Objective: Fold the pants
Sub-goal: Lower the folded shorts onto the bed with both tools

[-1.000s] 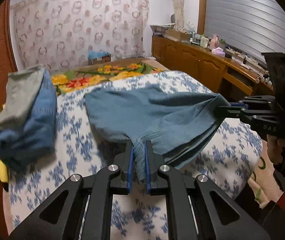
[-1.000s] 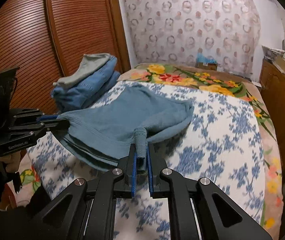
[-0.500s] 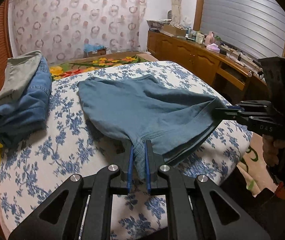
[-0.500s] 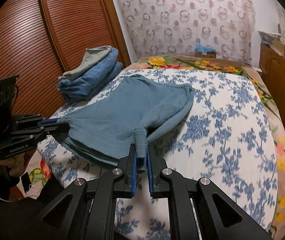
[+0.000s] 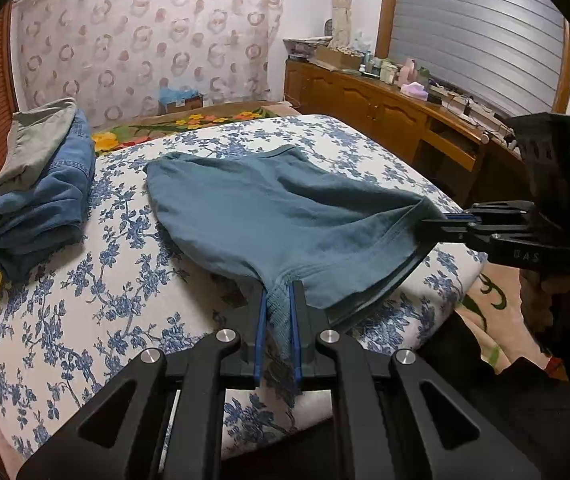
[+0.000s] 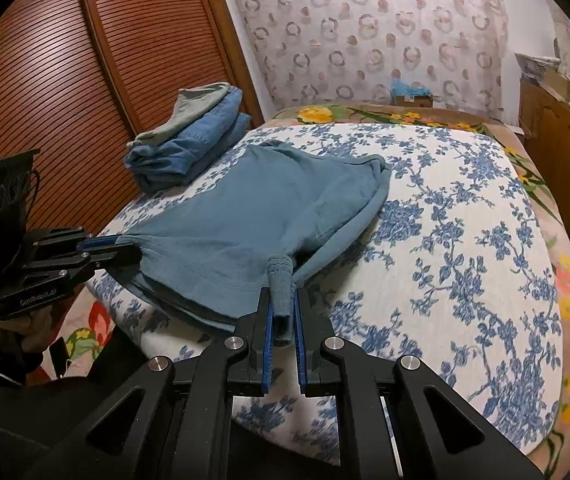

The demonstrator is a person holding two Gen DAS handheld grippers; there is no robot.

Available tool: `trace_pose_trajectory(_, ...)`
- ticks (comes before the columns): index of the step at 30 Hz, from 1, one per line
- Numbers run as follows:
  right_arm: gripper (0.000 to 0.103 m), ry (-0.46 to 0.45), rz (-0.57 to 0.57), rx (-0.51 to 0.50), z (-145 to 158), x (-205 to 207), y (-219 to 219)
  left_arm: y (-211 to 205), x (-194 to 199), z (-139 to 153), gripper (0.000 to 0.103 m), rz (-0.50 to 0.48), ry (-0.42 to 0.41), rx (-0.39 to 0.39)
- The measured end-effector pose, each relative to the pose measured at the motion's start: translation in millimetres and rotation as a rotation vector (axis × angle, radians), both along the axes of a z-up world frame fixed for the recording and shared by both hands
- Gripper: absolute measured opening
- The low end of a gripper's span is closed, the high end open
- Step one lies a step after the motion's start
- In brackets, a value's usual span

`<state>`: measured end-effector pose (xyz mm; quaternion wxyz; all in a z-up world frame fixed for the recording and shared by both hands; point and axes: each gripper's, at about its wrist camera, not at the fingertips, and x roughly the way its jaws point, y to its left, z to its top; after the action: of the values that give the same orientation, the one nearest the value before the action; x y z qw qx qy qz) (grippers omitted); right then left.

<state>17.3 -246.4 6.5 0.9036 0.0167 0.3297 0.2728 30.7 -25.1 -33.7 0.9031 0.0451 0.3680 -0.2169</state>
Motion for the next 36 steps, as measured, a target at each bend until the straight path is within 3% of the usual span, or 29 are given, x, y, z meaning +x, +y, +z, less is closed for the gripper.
trace_pose_trajectory(12,0.009,-0.019,0.026,0.047,13.6,-22.8,-4.2,9.4,-16.9,8.4,0.011,-0.004,-0.005,-0.042)
trace_pose_trajectory(25,0.009,-0.069,-0.084,0.073,26.8,53.0,7.2,13.4,80.0,26.5,0.011,0.07,-0.071,-0.03)
trace_pose_trajectory(36,0.009,-0.04,-0.112,-0.018,-2.2,97.8,31.2,20.7,114.2,-6.8,0.012,0.121,-0.004,-0.022)
